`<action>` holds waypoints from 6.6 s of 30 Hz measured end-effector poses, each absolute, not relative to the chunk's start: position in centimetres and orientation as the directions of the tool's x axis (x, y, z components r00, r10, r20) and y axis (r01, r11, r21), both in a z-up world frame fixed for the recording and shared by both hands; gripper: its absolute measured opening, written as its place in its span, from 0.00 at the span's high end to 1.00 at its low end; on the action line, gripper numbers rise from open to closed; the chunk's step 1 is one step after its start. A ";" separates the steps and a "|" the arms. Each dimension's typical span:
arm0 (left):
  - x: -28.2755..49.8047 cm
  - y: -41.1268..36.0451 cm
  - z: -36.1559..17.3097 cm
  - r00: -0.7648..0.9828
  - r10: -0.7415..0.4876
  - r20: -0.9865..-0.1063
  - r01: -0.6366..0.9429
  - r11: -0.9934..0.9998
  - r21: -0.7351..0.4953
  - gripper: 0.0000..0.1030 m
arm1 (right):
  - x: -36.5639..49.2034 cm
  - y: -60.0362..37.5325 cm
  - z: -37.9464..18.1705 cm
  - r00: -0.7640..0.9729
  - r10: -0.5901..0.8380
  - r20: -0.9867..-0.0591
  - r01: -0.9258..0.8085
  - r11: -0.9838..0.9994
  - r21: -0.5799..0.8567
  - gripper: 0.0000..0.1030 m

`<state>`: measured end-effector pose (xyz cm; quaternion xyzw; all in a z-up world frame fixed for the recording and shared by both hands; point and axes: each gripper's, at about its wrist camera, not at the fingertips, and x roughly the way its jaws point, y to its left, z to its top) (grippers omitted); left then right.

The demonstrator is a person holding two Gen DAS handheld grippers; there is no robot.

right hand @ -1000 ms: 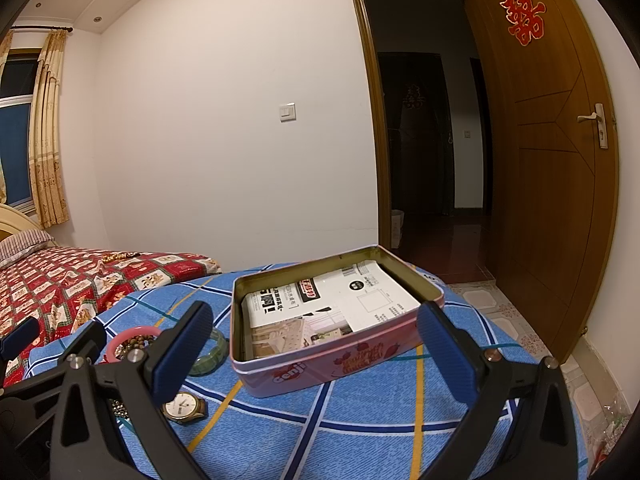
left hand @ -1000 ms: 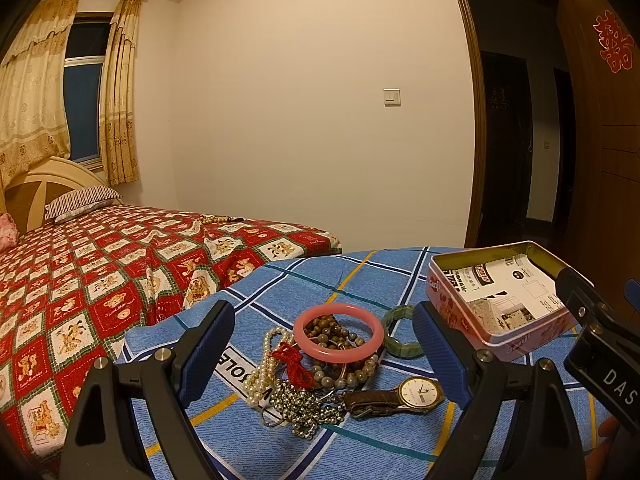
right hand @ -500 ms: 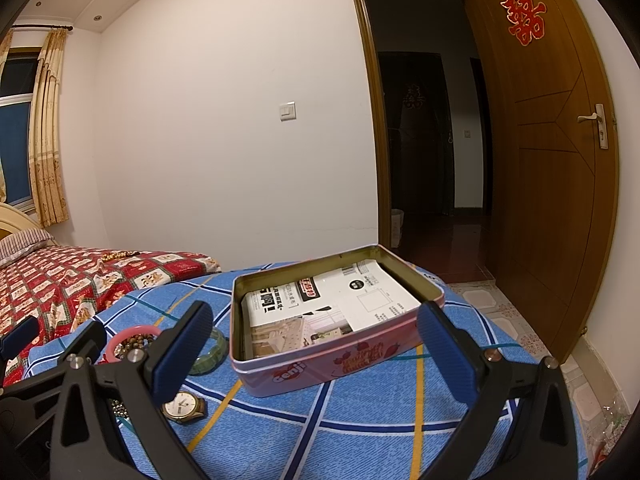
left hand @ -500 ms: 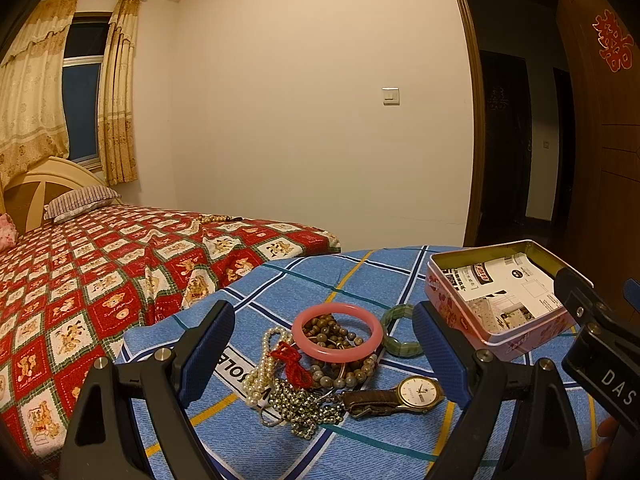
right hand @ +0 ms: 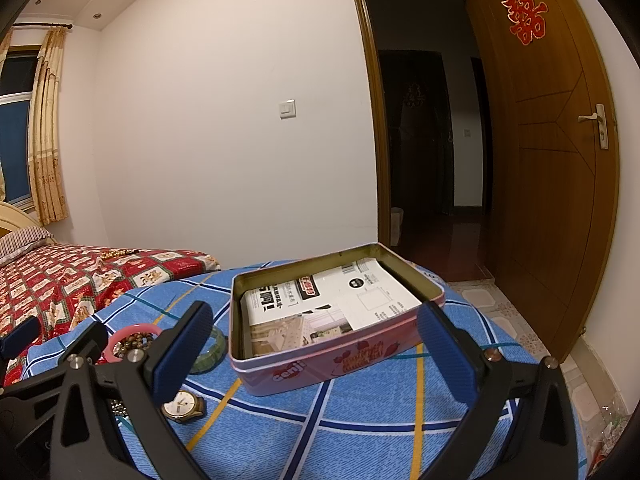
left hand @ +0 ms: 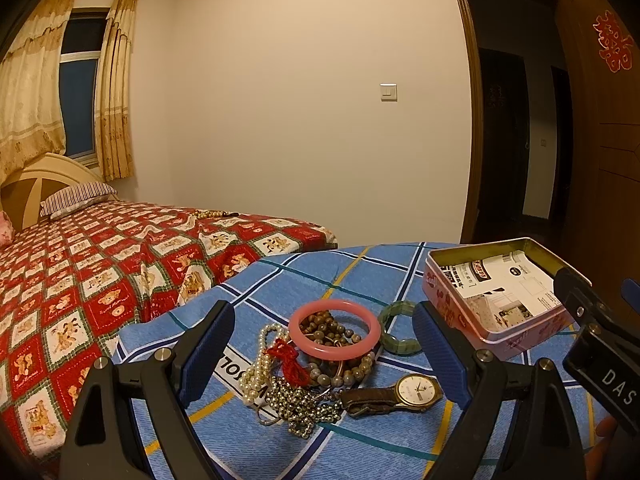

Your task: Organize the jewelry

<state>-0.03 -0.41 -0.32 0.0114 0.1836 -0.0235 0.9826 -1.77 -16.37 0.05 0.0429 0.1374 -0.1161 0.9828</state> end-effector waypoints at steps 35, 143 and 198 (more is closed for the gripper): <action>11.5 -1.2 -4.3 0.696 -0.046 -0.716 0.138 0.988 0.072 0.21 | -0.7 -18.8 -0.9 0.896 -0.195 -0.399 0.279 0.946 0.163 0.00; 3.8 0.7 2.3 0.962 -0.129 -0.241 0.107 0.989 -0.099 0.21 | 3.8 -17.7 1.6 0.898 0.131 -0.420 -0.076 0.986 0.146 0.90; 5.6 -4.9 -0.5 0.897 -0.147 -0.417 0.135 0.989 -0.059 0.18 | 4.3 -29.3 -2.5 0.797 -0.207 -0.567 0.420 0.865 0.275 0.25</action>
